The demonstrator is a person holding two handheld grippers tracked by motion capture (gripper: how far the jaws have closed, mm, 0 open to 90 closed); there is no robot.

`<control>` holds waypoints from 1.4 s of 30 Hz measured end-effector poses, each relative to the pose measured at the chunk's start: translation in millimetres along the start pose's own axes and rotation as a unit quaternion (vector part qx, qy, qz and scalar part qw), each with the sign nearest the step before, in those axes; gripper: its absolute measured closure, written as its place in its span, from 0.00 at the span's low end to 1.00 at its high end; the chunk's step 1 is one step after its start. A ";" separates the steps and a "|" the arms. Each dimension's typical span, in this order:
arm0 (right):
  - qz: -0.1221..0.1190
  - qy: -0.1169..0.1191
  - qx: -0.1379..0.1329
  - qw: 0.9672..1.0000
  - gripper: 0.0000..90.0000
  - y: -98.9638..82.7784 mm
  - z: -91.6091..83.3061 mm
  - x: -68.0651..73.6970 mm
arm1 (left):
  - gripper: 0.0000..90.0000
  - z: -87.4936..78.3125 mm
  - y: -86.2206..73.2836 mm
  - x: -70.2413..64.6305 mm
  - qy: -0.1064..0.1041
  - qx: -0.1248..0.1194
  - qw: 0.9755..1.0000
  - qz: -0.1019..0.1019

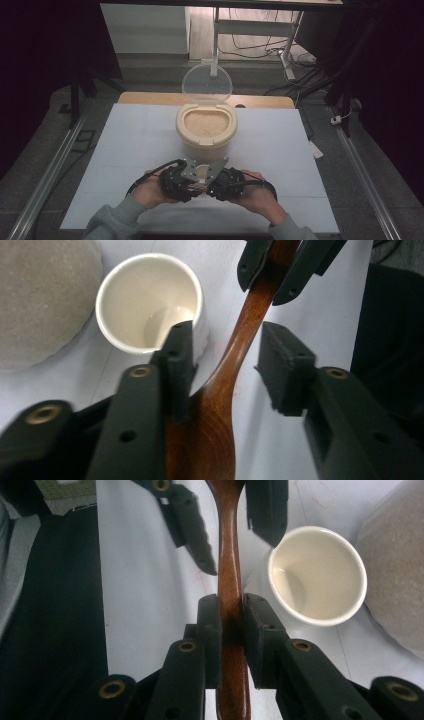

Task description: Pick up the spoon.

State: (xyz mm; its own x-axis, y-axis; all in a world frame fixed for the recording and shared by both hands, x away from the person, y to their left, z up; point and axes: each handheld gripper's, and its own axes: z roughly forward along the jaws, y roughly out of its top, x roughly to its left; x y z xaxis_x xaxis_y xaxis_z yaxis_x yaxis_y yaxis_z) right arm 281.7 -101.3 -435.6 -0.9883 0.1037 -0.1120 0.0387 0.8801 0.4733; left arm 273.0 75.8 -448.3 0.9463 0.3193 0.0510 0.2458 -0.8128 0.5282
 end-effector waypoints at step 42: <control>0.185 -0.074 -0.182 0.963 0.52 -38.6 -29.4 -19.8 | 0.89 -7.5 -15.7 10.2 0.022 -0.019 0.999 -0.022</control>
State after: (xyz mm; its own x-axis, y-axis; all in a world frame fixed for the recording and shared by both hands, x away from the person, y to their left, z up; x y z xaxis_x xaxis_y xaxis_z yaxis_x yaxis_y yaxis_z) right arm 295.3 -151.0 -426.0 -0.8837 0.4680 0.0130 0.3037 0.5520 0.7765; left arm 277.2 95.4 -449.7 0.9244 0.3763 0.0628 0.2785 -0.7780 0.5632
